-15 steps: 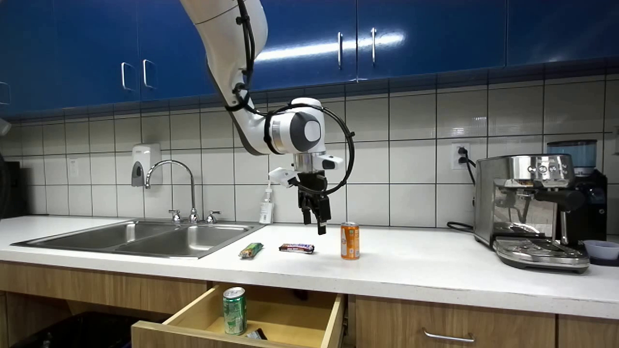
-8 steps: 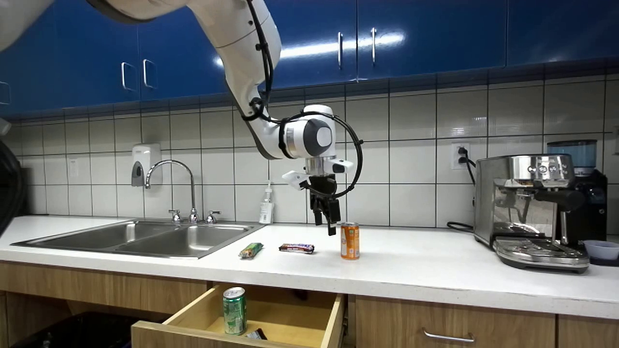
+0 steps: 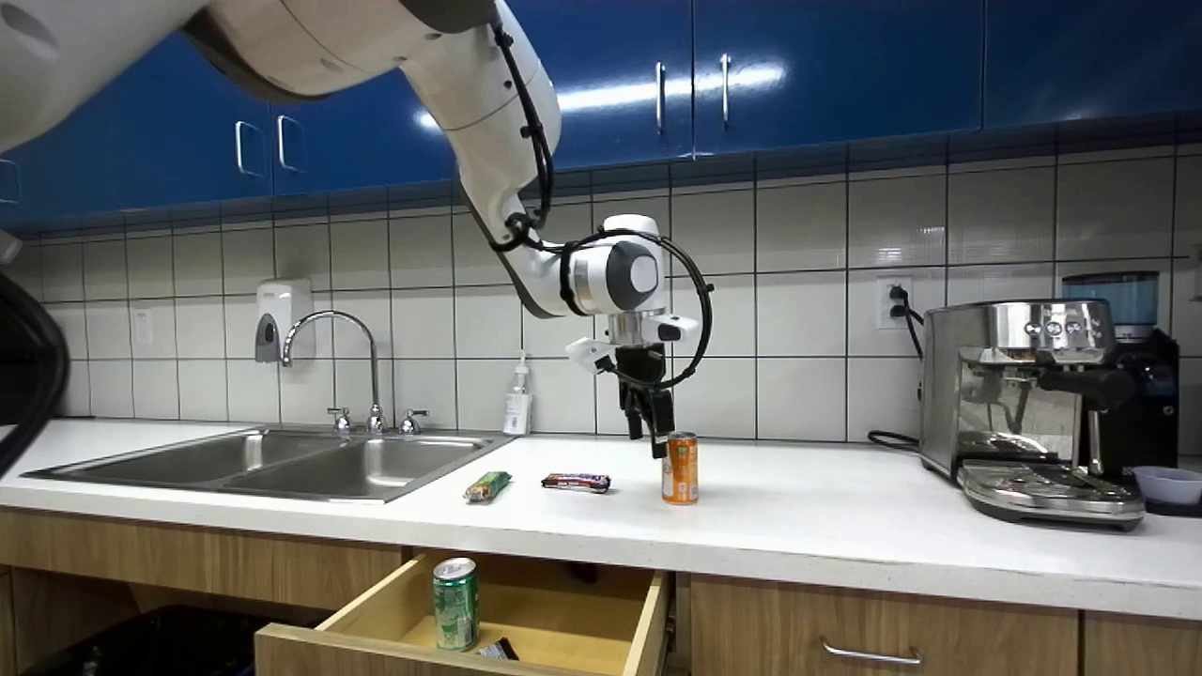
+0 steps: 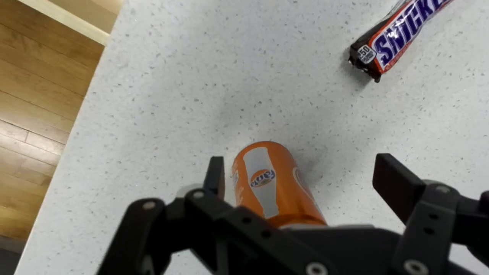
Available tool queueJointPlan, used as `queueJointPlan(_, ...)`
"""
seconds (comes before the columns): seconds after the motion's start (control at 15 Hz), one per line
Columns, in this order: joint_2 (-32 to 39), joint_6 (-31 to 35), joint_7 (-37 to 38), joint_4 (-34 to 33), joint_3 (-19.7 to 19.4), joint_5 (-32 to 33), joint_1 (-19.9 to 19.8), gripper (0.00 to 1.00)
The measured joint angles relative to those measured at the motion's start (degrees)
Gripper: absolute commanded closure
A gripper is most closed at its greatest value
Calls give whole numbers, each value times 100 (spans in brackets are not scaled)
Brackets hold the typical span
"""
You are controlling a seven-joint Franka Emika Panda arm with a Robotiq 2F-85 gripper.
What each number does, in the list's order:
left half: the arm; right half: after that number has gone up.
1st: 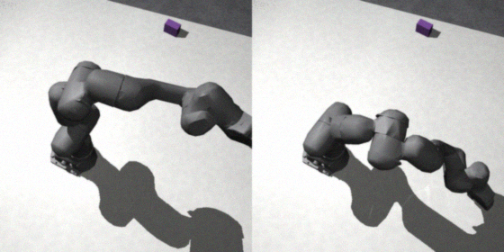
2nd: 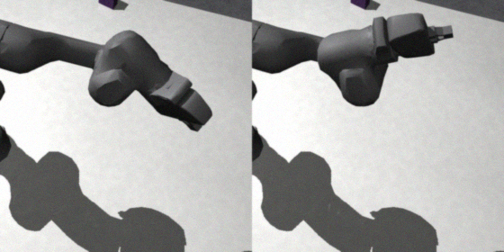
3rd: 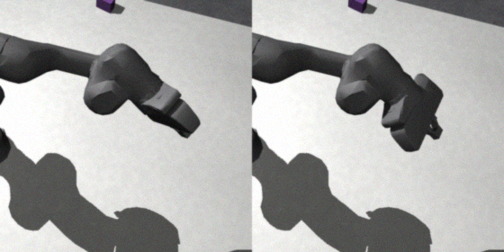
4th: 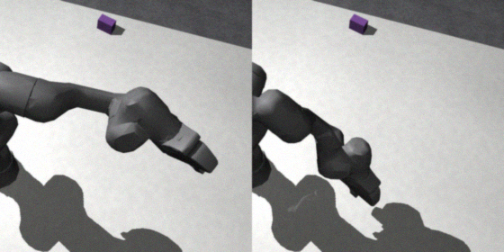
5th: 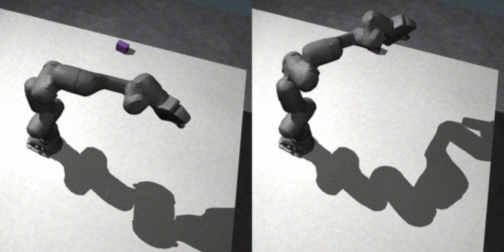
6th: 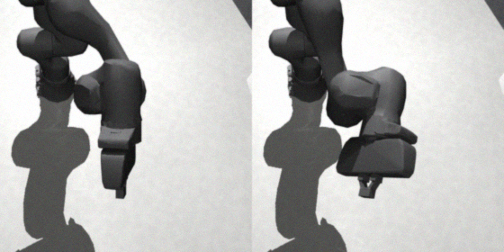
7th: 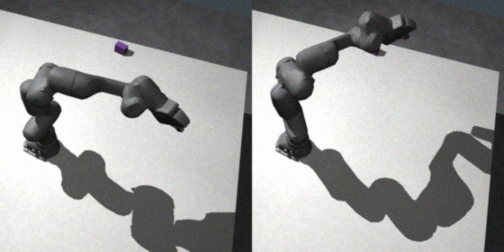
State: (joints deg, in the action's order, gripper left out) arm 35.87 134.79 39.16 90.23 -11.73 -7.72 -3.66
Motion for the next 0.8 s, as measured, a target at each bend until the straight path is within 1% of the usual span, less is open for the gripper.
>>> queueJointPlan(0.33,285,-134,367,-401,-151,39,1,0)
queueJointPlan(0.8,571,-280,745,-789,-251,305,30,0)
